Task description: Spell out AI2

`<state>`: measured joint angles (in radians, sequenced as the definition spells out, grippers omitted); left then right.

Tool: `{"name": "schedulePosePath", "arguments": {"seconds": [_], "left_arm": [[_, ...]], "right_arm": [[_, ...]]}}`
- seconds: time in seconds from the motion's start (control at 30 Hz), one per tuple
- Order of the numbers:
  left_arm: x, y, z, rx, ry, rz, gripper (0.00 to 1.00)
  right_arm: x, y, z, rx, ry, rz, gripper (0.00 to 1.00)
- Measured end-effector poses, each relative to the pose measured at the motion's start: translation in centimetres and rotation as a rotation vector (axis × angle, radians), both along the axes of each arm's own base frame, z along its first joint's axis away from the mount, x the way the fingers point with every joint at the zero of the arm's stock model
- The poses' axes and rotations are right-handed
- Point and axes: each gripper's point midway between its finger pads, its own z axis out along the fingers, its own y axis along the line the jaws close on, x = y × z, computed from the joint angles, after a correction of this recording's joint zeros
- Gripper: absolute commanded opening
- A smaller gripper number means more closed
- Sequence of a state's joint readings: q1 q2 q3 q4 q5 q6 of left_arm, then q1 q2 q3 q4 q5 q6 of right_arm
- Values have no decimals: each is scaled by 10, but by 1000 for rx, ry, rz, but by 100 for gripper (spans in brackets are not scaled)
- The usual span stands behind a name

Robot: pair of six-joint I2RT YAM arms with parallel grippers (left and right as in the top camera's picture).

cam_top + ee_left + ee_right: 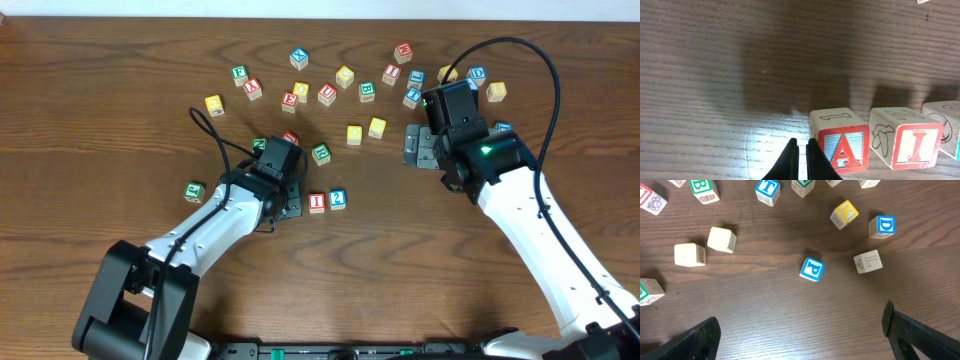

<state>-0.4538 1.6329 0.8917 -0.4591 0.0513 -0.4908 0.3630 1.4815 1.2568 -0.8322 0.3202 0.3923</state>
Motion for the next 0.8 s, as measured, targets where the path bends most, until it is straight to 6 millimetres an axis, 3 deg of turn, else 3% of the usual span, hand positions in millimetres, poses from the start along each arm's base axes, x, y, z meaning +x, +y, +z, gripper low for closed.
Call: {"name": "schedulePosePath", "arguments": {"seconds": [0.8], "left_arm": [[3, -6, 2, -32, -9, -7, 7]], "right_arm": [[5, 2, 3, 12, -24, 1, 99]]}}
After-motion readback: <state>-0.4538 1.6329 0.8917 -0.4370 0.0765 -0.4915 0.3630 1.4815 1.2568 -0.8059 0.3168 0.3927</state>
